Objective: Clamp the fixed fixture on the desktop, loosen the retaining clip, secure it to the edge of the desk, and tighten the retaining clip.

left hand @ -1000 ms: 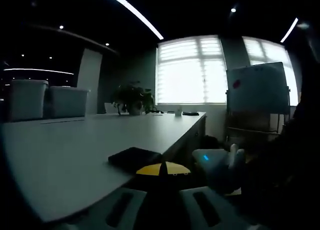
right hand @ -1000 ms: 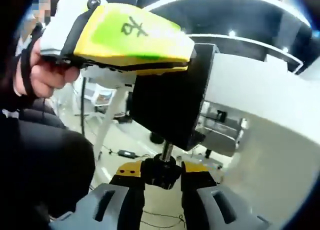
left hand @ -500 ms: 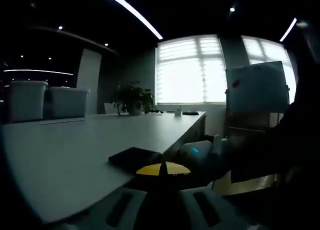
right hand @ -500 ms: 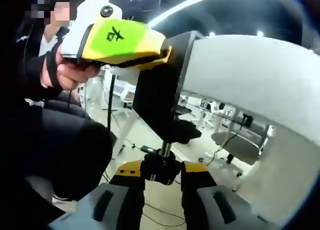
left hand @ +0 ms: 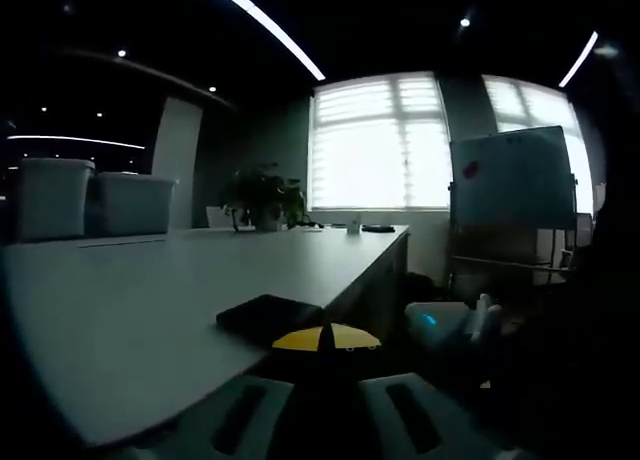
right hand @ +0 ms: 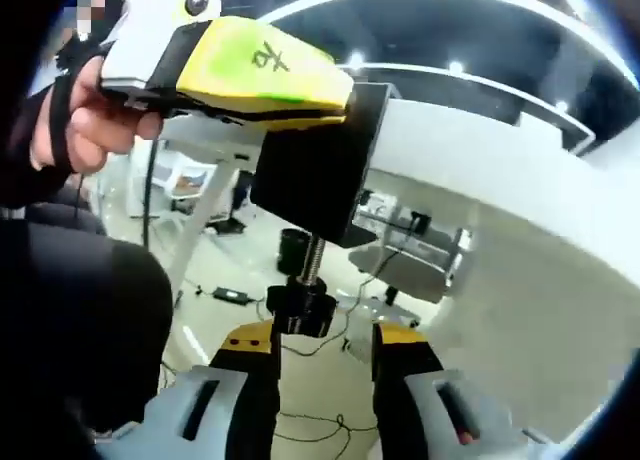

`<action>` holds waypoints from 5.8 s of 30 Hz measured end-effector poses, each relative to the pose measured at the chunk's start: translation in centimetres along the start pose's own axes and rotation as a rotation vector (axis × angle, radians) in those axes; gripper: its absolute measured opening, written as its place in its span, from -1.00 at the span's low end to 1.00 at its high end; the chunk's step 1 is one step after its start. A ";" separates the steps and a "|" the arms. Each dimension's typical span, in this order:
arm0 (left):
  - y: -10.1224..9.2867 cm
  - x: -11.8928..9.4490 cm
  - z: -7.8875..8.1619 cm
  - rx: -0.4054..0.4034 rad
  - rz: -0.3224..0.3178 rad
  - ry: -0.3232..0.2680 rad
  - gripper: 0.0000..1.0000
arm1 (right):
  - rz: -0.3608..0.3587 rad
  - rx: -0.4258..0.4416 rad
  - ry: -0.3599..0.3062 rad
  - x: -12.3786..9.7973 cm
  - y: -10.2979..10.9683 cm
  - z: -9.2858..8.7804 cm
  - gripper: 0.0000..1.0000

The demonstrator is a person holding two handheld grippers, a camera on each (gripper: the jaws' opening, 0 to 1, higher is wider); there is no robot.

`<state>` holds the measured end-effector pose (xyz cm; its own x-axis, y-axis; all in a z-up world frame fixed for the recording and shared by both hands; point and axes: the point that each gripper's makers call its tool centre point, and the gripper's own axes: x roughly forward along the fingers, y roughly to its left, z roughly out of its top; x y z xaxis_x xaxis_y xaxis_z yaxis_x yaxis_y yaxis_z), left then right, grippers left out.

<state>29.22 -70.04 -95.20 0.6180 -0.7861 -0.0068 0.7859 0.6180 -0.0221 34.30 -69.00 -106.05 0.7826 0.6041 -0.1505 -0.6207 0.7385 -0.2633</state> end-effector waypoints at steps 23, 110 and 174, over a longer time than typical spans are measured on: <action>-0.1 0.0 0.1 -0.006 -0.005 0.003 -0.98 | -0.319 0.157 0.003 -0.7 0.8 0.4 -0.16; -0.3 -0.2 0.1 0.004 -0.031 -0.001 -0.98 | -0.393 0.227 -0.021 -0.4 0.7 1.0 -0.07; 0.3 0.0 -0.1 0.049 0.002 0.039 -0.98 | 0.391 0.058 -0.081 1.3 3.0 2.0 -0.49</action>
<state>29.49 -69.87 -95.34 0.6187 -0.7843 -0.0461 0.7856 0.6182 0.0267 33.39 -65.37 -105.16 0.4819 0.8629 -0.1525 -0.8744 0.4625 -0.1467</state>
